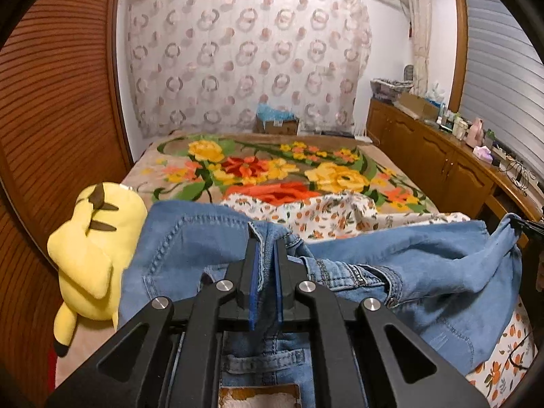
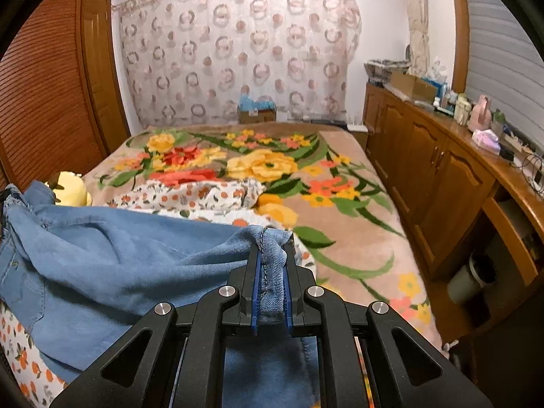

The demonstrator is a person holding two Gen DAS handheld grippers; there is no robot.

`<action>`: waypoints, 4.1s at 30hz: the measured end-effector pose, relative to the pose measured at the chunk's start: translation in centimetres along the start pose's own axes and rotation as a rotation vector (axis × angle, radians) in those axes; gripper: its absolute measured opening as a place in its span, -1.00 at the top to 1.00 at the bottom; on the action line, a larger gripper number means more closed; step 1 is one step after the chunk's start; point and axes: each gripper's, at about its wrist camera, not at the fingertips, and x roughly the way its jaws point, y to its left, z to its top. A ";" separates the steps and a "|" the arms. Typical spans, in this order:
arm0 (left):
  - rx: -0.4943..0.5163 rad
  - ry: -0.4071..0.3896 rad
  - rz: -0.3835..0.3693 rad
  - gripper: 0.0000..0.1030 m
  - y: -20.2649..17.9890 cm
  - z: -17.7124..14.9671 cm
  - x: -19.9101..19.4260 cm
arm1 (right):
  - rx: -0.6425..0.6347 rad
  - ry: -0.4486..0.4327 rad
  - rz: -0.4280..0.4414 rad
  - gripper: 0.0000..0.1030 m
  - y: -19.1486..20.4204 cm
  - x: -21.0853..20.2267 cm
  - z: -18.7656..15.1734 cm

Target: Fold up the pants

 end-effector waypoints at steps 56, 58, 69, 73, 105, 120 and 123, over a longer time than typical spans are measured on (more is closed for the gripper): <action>0.133 0.084 -0.024 0.63 -0.4 -2.0 0.8 | -0.385 0.168 0.365 0.70 11.3 3.5 1.9; 0.137 0.068 -0.023 0.71 -0.7 -1.9 0.4 | -0.394 0.165 0.378 0.83 11.4 3.6 2.2; 0.081 -0.053 0.014 0.72 0.0 1.2 -1.7 | -0.380 -0.030 0.354 0.94 12.6 1.3 6.8; 0.063 -0.026 0.029 0.71 0.5 1.6 0.0 | -0.388 -0.032 0.318 0.94 13.9 2.8 7.4; 0.104 0.005 -0.065 -0.47 -5.3 -1.9 -2.7 | -0.229 0.065 0.192 0.09 7.3 2.6 3.2; 0.159 0.077 -0.147 -0.47 -10.8 -4.5 -0.9 | -0.197 0.174 0.048 0.09 2.0 3.0 -0.1; 0.165 0.091 -0.146 -0.47 -11.0 -4.9 -0.6 | -0.228 0.196 0.037 0.09 2.6 4.0 0.3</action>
